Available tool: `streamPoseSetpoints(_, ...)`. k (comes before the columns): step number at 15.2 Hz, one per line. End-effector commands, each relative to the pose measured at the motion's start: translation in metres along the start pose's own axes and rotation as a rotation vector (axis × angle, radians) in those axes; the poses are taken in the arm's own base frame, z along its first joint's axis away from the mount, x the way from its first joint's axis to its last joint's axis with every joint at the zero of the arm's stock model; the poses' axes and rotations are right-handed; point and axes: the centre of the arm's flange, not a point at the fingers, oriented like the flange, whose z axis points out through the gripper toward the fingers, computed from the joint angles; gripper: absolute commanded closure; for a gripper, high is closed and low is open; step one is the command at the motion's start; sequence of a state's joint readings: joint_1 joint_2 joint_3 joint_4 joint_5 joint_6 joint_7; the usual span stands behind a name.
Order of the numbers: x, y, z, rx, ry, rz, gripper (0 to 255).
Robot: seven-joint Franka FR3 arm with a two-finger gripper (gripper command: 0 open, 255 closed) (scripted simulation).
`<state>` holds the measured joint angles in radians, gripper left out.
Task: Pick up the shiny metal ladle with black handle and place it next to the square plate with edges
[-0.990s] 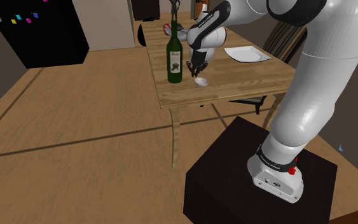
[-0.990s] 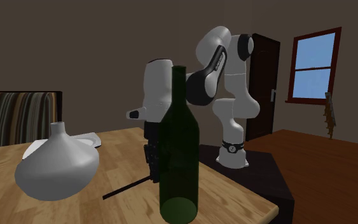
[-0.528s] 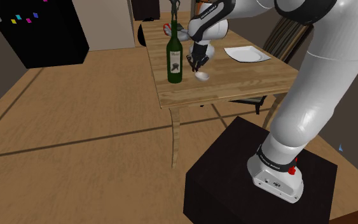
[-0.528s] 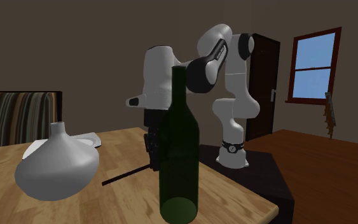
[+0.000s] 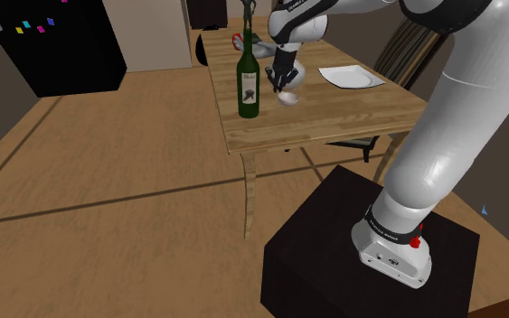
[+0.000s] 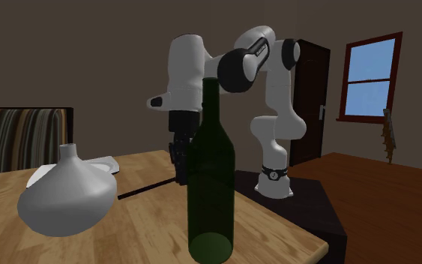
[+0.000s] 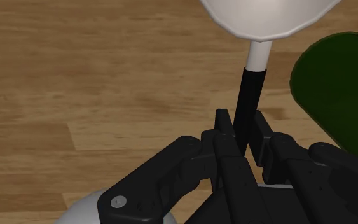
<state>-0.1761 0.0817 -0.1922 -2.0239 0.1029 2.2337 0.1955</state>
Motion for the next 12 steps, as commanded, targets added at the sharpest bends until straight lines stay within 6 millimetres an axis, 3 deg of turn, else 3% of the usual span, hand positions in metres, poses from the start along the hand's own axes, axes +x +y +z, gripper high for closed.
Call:
streamPoseSetpoints(1,0.001,-0.001,-0.011,0.000,0.000,0.000,255)
streamPoseSetpoints(3,0.002,-0.002,-0.021,0.000,0.000,0.000,255)
streamPoseSetpoints(12,-0.017,0.115,-0.035,0.000,0.000,0.000,255)
